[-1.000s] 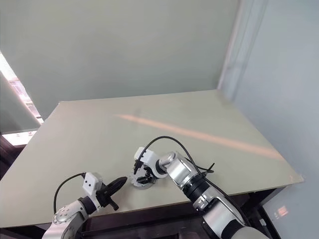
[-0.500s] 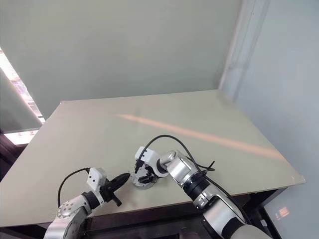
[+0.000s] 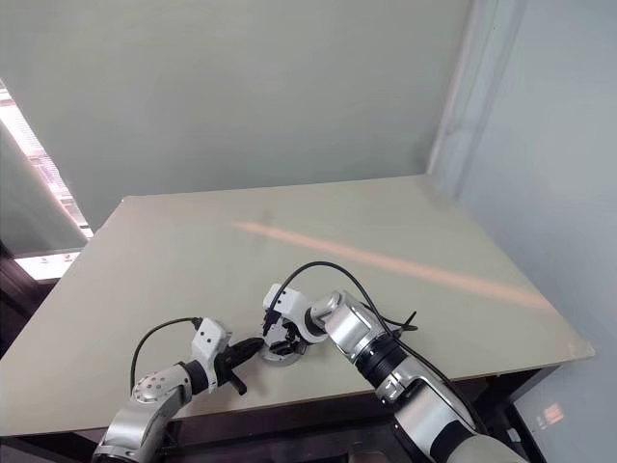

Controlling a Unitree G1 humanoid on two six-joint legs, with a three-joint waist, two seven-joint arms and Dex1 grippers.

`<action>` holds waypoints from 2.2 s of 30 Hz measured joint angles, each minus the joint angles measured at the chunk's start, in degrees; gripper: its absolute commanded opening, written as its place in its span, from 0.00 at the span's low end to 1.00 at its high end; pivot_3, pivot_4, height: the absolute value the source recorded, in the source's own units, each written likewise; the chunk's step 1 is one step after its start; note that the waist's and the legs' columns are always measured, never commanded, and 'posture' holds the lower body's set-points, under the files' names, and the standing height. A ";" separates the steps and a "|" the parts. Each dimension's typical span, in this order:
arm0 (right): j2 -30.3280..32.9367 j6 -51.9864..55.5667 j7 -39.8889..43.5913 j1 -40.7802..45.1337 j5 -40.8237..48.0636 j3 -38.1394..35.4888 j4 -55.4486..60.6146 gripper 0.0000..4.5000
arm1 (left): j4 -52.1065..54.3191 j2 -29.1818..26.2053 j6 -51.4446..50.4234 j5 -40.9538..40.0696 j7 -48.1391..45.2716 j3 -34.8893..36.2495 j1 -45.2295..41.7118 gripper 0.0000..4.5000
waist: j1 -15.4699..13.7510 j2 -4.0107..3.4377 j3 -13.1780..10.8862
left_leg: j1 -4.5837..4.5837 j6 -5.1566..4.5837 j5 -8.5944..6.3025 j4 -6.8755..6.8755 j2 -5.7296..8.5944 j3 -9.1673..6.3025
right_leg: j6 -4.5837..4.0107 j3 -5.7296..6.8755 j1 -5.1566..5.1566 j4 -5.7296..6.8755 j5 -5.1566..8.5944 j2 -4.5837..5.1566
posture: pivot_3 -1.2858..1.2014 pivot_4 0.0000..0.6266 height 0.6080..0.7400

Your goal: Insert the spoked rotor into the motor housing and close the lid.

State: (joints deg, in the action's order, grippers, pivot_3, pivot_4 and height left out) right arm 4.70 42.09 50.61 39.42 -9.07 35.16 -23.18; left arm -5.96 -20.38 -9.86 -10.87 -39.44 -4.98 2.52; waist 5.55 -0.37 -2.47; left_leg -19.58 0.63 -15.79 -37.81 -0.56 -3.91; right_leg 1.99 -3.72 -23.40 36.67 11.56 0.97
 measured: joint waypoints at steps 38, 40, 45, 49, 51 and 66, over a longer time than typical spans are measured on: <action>0.59 20.83 -9.15 2.61 21.91 -36.01 -8.93 1.00 | -4.16 0.82 3.15 1.03 -1.81 -0.80 -3.08 0.00 | -1.01 -0.17 0.05 | -0.33 -0.06 0.03 0.10 0.11 -0.07 | 0.01 0.02 -0.11 -0.21 0.01 0.05 | 0.52 0.00 1.00; 0.26 23.27 -11.43 3.11 23.98 -40.41 -11.77 1.00 | -4.29 0.88 3.29 1.10 -1.94 -0.84 -3.20 0.00 | -1.20 -0.18 0.04 | -0.39 -0.06 0.03 0.11 0.11 -0.07 | 0.01 0.01 -0.12 -0.22 0.01 0.05 | 0.52 0.00 1.00; -1.12 27.58 -15.01 3.56 27.93 -47.24 -17.70 1.00 | -4.40 0.96 3.51 1.17 -1.99 -0.85 -3.30 0.00 | -1.27 -0.20 0.04 | -0.49 -0.08 0.04 0.12 0.11 -0.06 | 0.01 -0.01 -0.18 -0.22 0.00 0.04 | 0.52 0.00 1.00; -1.24 28.86 -17.07 3.93 29.91 -50.52 -21.57 1.00 | -4.33 0.95 3.51 1.22 -2.00 -0.92 -3.32 0.00 | -1.27 -0.21 0.03 | -0.52 -0.08 0.04 0.11 0.12 -0.06 | 0.01 -0.02 -0.17 -0.28 0.00 0.03 | 0.52 0.00 1.00; -1.16 28.88 -17.48 3.95 30.51 -51.40 -22.62 1.00 | -4.26 0.93 3.51 1.23 -2.00 -0.94 -3.28 0.00 | -1.26 -0.22 0.04 | -0.53 -0.08 0.04 0.13 0.11 -0.06 | 0.02 -0.02 -0.16 -0.33 0.00 0.02 | 0.52 0.00 1.00; -3.64 30.87 -16.28 2.48 34.63 -51.78 -24.48 1.00 | -2.80 0.41 2.58 1.24 -2.30 -1.07 -2.89 0.00 | -1.25 -0.29 0.09 | -0.73 -0.17 0.03 0.62 0.11 -0.07 | 0.05 -0.09 -0.20 -0.88 -0.02 -0.04 | 0.52 0.00 1.00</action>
State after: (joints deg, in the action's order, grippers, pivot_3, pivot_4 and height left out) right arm 1.06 72.96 34.33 41.90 25.56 -16.62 -47.66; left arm -8.76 -19.97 -7.28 -9.63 -41.73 -6.05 -0.38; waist 4.30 -0.66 -2.38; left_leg -20.30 0.46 -15.76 -37.19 -0.45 -3.97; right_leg 2.03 -3.81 -23.60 35.79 11.55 0.93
